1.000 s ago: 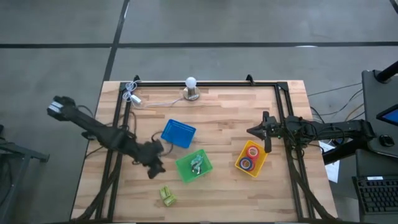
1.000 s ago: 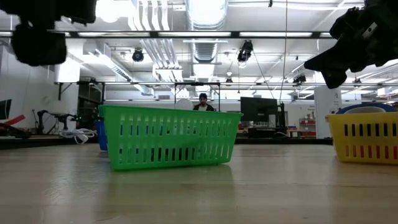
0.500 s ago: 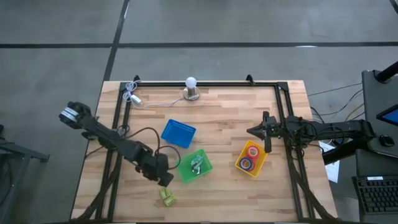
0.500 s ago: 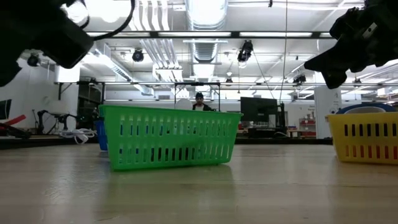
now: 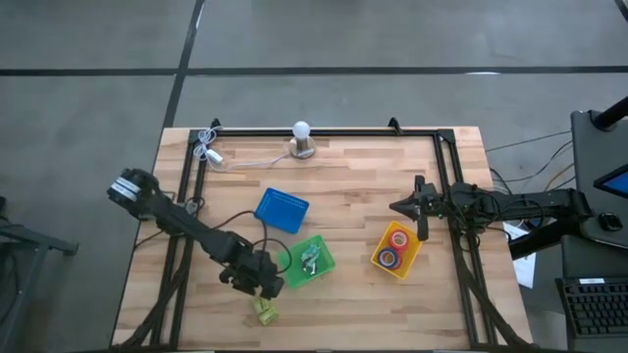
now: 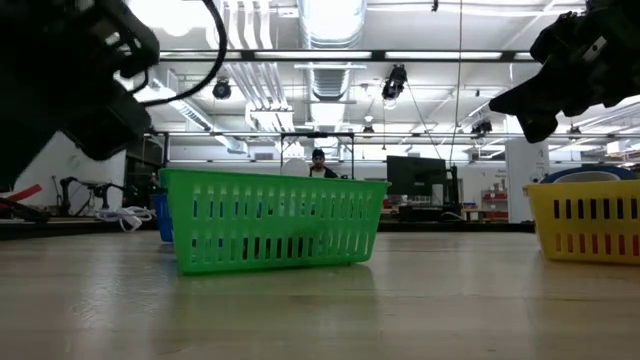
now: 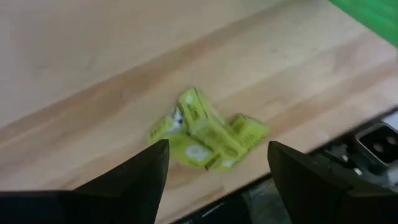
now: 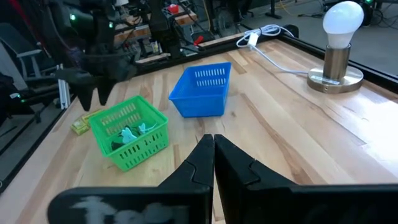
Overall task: Pick and place Stapler, Stapler remover, tape
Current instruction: Put the green staple box into the blue bin
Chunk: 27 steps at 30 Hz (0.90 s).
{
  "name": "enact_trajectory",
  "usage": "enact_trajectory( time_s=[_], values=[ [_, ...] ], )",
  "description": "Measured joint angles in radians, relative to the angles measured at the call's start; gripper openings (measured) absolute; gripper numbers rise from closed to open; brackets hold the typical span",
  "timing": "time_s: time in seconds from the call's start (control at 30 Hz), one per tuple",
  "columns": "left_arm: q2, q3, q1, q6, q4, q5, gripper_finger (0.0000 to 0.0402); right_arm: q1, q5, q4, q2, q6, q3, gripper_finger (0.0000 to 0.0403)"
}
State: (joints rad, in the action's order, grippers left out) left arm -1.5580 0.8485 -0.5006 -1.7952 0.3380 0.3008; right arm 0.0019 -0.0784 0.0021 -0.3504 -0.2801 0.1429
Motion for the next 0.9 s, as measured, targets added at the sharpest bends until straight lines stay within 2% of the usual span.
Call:
enact_trajectory(
  time_s=[0.23,0.4,0.57,0.9],
  values=[
    [-0.048,0.0,0.0,-0.005,-0.058,-0.001,0.0257,0.0,0.0,0.0,0.0,0.0,0.0,0.0009],
    [-0.055,0.0,0.0,0.017,-0.058,-0.001,0.0224,0.0,0.0,-0.001,0.0,0.0,0.0,0.0009],
    [-0.055,-0.001,0.001,0.046,-0.051,-0.011,0.0173,0.0,0.0,-0.001,0.0,0.0,0.0,0.0009],
    [-0.067,-0.002,0.008,0.098,-0.043,-0.051,0.0044,0.0,0.0,0.0,0.0,0.0,0.0,0.0009]
  ],
)
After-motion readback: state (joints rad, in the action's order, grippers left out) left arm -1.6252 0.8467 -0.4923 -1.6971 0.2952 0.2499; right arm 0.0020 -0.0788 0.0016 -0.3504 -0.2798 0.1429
